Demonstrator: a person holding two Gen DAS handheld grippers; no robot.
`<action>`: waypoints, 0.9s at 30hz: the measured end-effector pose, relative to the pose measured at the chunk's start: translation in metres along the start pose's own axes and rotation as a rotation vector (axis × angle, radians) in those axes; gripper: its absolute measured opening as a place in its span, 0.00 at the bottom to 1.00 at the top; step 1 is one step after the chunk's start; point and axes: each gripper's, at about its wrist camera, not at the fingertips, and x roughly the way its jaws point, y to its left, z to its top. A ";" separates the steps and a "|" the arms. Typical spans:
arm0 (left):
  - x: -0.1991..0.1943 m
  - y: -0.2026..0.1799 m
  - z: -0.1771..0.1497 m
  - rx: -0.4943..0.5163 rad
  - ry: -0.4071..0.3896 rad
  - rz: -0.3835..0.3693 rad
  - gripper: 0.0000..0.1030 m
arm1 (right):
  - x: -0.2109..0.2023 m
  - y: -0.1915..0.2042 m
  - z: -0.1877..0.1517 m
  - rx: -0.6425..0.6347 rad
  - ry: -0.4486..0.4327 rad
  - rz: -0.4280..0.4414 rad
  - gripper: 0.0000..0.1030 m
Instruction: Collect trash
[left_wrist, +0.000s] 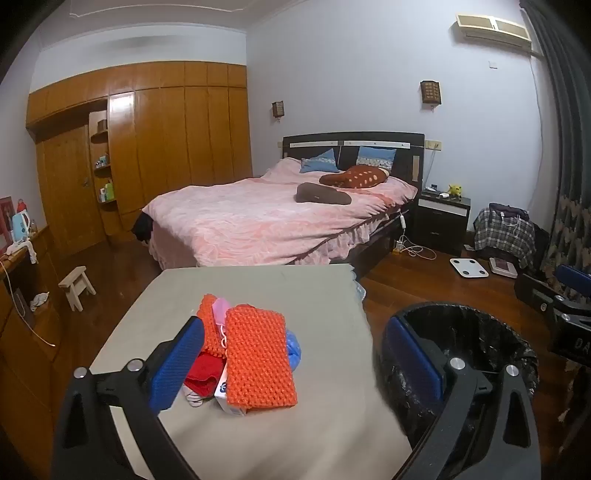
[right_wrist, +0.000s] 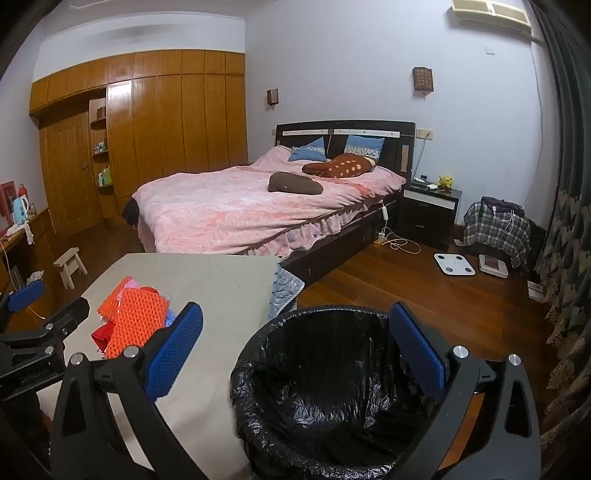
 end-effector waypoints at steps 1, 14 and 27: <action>0.000 0.000 0.000 0.001 0.001 -0.001 0.94 | 0.000 0.000 0.000 0.001 -0.002 0.001 0.95; 0.001 -0.001 0.000 0.003 -0.010 0.004 0.94 | 0.000 0.001 0.001 -0.003 0.000 0.000 0.95; 0.001 0.000 0.001 0.002 -0.010 0.003 0.94 | 0.000 0.001 0.001 -0.003 -0.001 -0.002 0.95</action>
